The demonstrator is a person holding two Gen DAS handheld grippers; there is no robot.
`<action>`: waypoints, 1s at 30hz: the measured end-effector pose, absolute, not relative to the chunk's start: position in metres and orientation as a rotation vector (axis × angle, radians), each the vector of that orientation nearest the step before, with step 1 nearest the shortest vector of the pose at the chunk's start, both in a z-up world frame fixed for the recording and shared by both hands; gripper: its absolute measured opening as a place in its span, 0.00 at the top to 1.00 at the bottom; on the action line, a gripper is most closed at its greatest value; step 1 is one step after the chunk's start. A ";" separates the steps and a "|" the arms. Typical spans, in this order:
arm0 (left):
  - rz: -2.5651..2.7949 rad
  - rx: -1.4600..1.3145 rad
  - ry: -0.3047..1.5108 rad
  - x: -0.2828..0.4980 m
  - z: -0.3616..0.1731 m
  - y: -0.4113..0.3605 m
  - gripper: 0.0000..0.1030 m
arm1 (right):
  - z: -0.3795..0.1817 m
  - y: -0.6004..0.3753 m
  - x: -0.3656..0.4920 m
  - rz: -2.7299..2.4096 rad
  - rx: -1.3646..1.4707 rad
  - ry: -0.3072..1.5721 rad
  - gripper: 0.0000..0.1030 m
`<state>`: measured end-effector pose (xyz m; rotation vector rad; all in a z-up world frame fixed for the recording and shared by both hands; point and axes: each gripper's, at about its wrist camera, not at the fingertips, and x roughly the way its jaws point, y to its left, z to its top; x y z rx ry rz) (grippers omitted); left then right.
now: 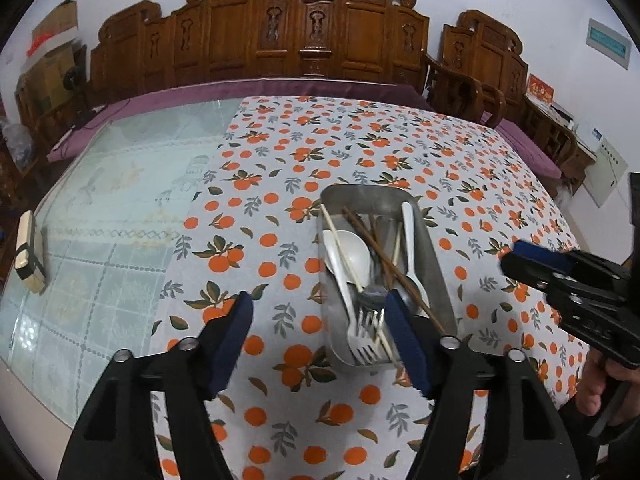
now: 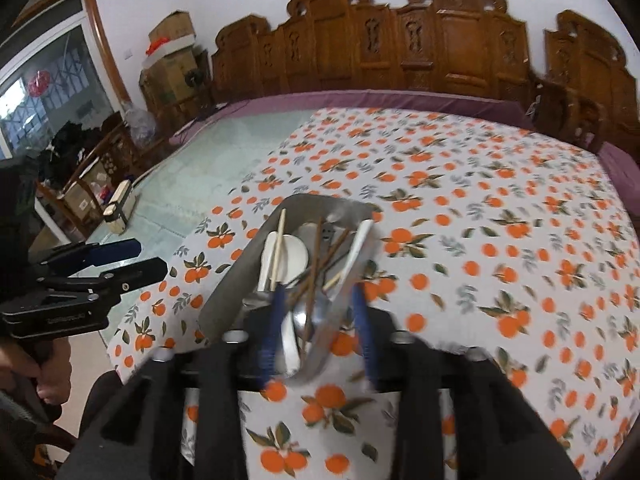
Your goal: Organize utensils
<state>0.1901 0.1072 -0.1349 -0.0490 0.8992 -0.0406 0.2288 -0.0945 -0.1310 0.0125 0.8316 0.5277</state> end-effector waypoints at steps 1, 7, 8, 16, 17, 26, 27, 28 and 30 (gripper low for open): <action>-0.036 -0.045 0.893 0.187 -0.134 0.104 0.19 | -0.128 -0.101 0.224 0.510 0.014 0.823 0.49; -0.030 -0.026 0.874 0.168 -0.129 0.083 0.08 | -0.111 -0.141 0.192 0.418 0.053 0.767 0.10; -0.031 -0.022 0.877 0.165 -0.129 0.078 0.08 | -0.109 -0.147 0.187 0.406 0.059 0.760 0.06; -0.049 -0.004 0.850 0.138 -0.121 0.046 0.08 | -0.097 -0.186 0.147 0.307 0.069 0.716 0.03; -0.050 -0.008 0.849 0.135 -0.119 0.043 0.08 | -0.096 -0.188 0.144 0.300 0.066 0.711 0.03; -0.088 0.008 0.767 0.105 -0.084 0.018 0.08 | -0.058 -0.207 0.105 0.261 0.066 0.617 0.03; -0.087 0.007 0.751 0.101 -0.076 0.016 0.08 | -0.052 -0.208 0.101 0.257 0.066 0.604 0.03; -0.086 0.005 0.741 0.098 -0.070 0.015 0.08 | -0.045 -0.210 0.097 0.255 0.068 0.588 0.03; -0.081 -0.001 0.716 0.092 -0.056 0.013 0.08 | -0.033 -0.213 0.091 0.255 0.074 0.562 0.03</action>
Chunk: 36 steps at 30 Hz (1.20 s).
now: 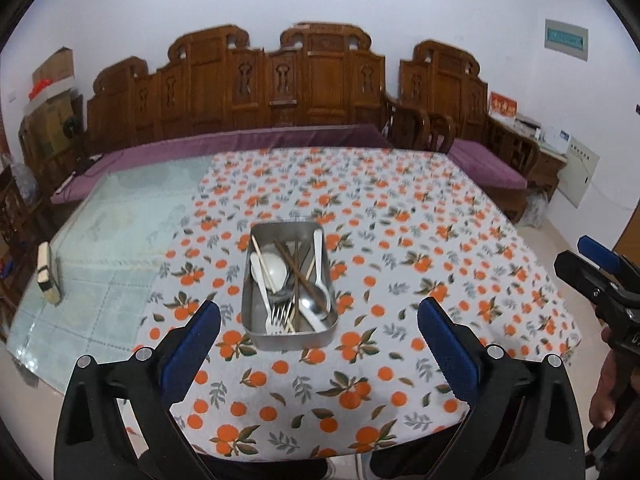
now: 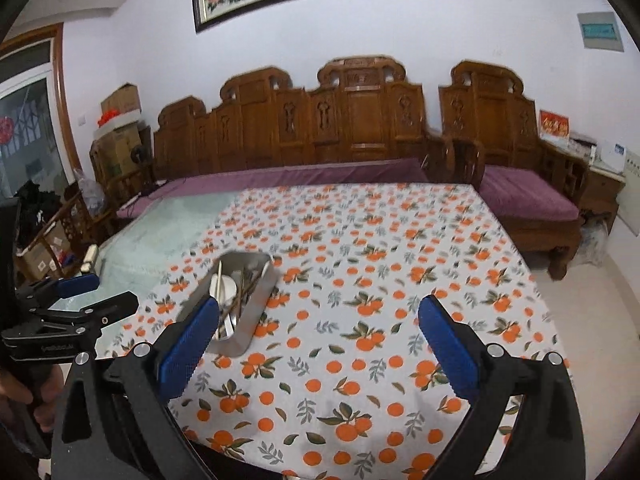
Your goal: Organize utensils
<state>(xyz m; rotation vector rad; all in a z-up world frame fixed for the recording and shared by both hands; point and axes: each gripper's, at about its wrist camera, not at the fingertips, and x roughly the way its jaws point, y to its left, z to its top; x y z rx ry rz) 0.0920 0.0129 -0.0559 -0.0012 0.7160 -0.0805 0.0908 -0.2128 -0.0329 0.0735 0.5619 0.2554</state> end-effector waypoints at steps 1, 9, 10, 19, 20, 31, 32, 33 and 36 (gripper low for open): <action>-0.080 -0.003 0.706 0.089 -0.050 0.012 0.08 | -0.025 -0.215 0.086 0.259 0.075 0.543 0.03; -0.077 0.001 0.598 0.063 -0.001 0.001 0.08 | 0.021 -0.221 0.055 0.257 0.058 0.440 0.03; -0.076 0.002 0.590 0.061 0.002 0.001 0.08 | 0.025 -0.222 0.052 0.257 0.060 0.432 0.03; -0.073 0.011 0.525 0.043 0.033 -0.005 0.08 | 0.050 -0.227 0.037 0.247 0.068 0.383 0.03; -0.071 0.012 0.519 0.041 0.035 -0.005 0.08 | 0.052 -0.226 0.036 0.245 0.068 0.379 0.03; -0.046 0.015 0.470 0.029 0.056 0.001 0.08 | 0.069 -0.230 0.027 0.234 0.071 0.341 0.03; -0.043 0.013 0.467 0.028 0.057 0.001 0.08 | 0.069 -0.230 0.027 0.234 0.070 0.341 0.03; -0.042 0.013 0.466 0.027 0.057 0.002 0.08 | 0.069 -0.230 0.026 0.235 0.070 0.341 0.03; -0.041 0.013 0.465 0.026 0.057 0.002 0.08 | 0.069 -0.230 0.026 0.234 0.070 0.342 0.03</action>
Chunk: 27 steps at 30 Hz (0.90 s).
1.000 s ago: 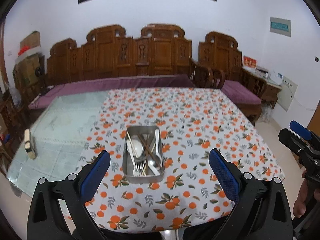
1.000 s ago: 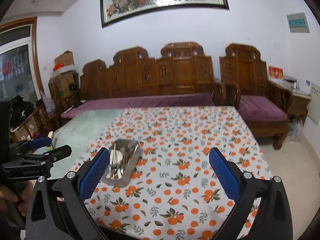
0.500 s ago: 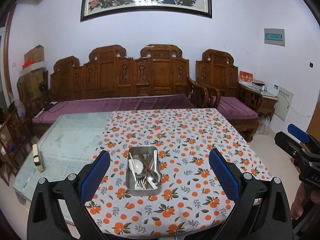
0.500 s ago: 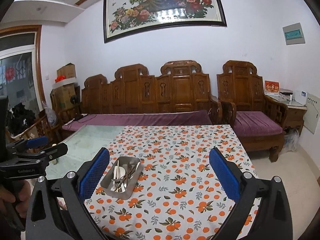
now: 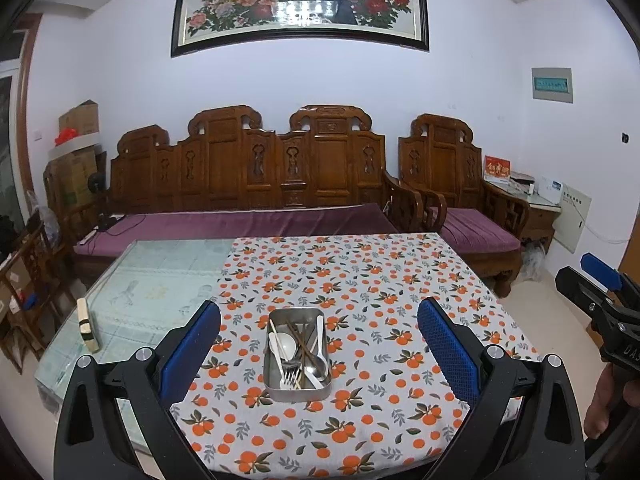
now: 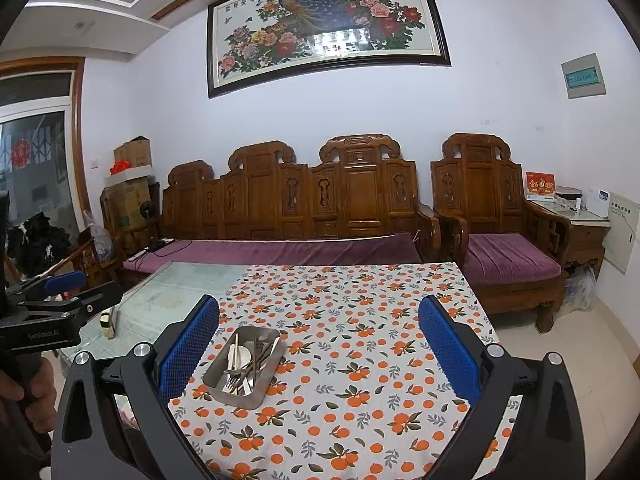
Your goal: Organize utensils
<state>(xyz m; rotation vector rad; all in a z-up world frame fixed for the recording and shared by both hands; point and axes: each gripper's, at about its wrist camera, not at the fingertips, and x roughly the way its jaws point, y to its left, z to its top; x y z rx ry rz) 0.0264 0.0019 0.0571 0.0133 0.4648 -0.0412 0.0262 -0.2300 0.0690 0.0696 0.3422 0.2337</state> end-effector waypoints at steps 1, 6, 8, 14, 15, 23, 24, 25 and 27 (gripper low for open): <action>-0.041 0.012 0.465 0.026 0.057 0.002 0.08 | 0.069 -0.230 0.026 0.234 0.069 0.343 0.03; -0.042 0.012 0.467 0.026 0.057 0.002 0.08 | 0.067 -0.228 0.026 0.234 0.067 0.348 0.03; -0.040 0.010 0.467 0.025 0.059 0.003 0.08 | 0.066 -0.228 0.027 0.234 0.066 0.350 0.03; -0.043 0.010 0.467 0.025 0.059 0.004 0.08 | 0.064 -0.227 0.028 0.241 0.069 0.355 0.03; -0.042 0.009 0.465 0.025 0.059 0.004 0.08 | 0.063 -0.227 0.028 0.239 0.066 0.354 0.03; -0.036 0.012 0.460 0.023 0.063 0.002 0.08 | 0.062 -0.226 0.028 0.237 0.061 0.354 0.03; -0.037 0.011 0.459 0.023 0.063 0.002 0.08 | 0.062 -0.227 0.029 0.238 0.062 0.354 0.03; -0.036 0.011 0.459 0.023 0.063 0.002 0.08 | 0.062 -0.227 0.028 0.239 0.062 0.354 0.03; -0.036 0.011 0.459 0.023 0.063 0.002 0.08 | 0.062 -0.227 0.029 0.237 0.062 0.354 0.03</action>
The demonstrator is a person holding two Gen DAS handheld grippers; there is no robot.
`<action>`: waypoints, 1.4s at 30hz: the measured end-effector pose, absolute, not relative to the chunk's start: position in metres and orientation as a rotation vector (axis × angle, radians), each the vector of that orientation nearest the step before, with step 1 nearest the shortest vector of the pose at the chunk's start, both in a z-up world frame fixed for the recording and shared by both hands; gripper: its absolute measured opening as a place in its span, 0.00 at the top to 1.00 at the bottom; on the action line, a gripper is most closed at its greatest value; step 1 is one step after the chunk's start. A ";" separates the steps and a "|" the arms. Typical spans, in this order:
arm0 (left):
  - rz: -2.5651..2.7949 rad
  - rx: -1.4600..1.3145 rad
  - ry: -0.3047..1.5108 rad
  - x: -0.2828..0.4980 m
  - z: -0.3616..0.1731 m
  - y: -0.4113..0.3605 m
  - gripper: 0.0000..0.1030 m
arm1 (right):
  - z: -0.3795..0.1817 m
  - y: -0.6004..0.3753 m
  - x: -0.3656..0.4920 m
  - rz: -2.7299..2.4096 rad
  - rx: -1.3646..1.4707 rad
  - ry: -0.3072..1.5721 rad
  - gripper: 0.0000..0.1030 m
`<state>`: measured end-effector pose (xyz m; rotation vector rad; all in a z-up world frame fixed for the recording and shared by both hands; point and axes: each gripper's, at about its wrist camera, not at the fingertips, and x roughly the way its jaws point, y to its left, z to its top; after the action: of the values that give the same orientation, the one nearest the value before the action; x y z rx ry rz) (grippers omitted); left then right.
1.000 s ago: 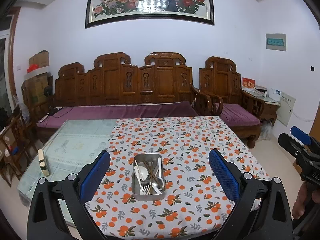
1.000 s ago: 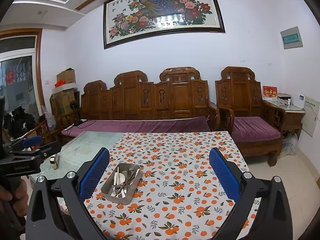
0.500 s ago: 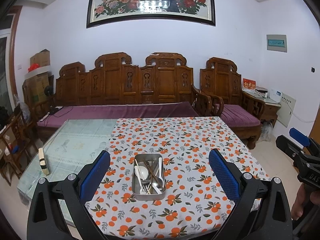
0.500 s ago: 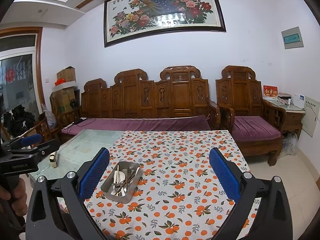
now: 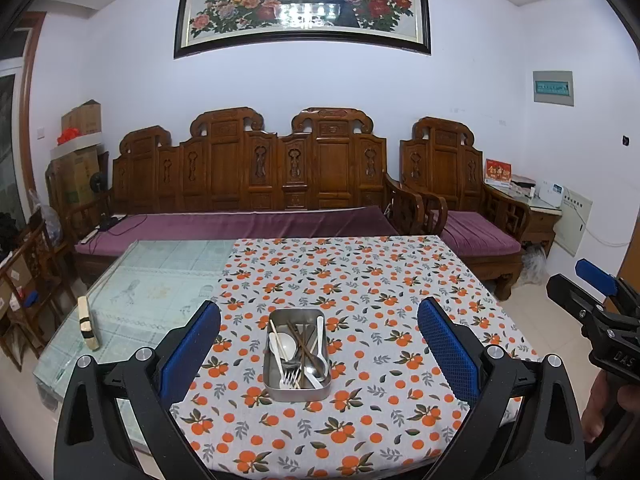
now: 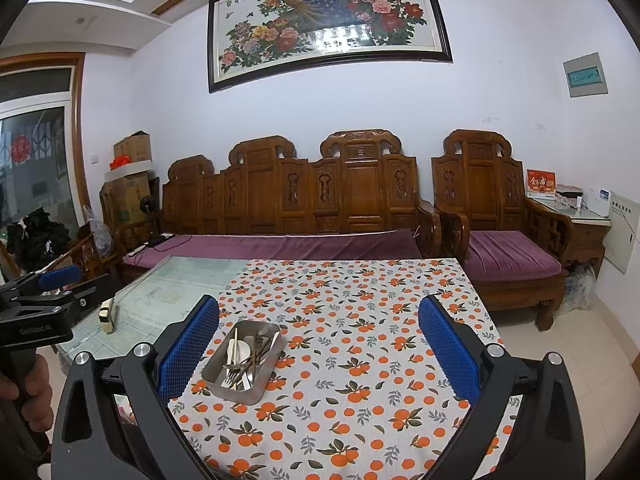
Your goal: Organize utensils
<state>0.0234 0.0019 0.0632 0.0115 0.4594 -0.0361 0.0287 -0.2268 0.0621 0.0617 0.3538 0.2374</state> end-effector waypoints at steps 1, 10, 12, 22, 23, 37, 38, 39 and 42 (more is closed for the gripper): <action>-0.036 0.012 0.459 0.023 0.063 0.002 0.08 | 0.062 -0.227 0.029 0.238 0.062 0.354 0.03; -0.035 0.011 0.460 0.023 0.062 0.002 0.08 | 0.061 -0.227 0.029 0.237 0.063 0.357 0.03; -0.035 0.010 0.459 0.023 0.063 0.002 0.08 | 0.058 -0.227 0.028 0.236 0.063 0.358 0.03; -0.030 0.011 0.453 0.021 0.063 0.000 0.08 | 0.059 -0.227 0.029 0.236 0.063 0.357 0.03; -0.029 0.011 0.452 0.021 0.063 -0.001 0.08 | 0.059 -0.227 0.029 0.236 0.063 0.358 0.03; -0.029 0.005 0.446 0.019 0.063 -0.004 0.08 | 0.056 -0.227 0.028 0.237 0.064 0.359 0.03; -0.029 0.006 0.446 0.019 0.063 -0.003 0.08 | 0.056 -0.227 0.028 0.237 0.064 0.358 0.03; -0.029 0.007 0.446 0.020 0.063 -0.004 0.08 | 0.056 -0.227 0.028 0.236 0.064 0.358 0.03; -0.029 0.007 0.445 0.019 0.063 -0.003 0.08 | 0.056 -0.227 0.028 0.236 0.064 0.359 0.03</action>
<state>0.0189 -0.0034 0.0628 0.0071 0.4454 -0.0285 0.0282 -0.2269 0.0561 0.0641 0.3595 0.2355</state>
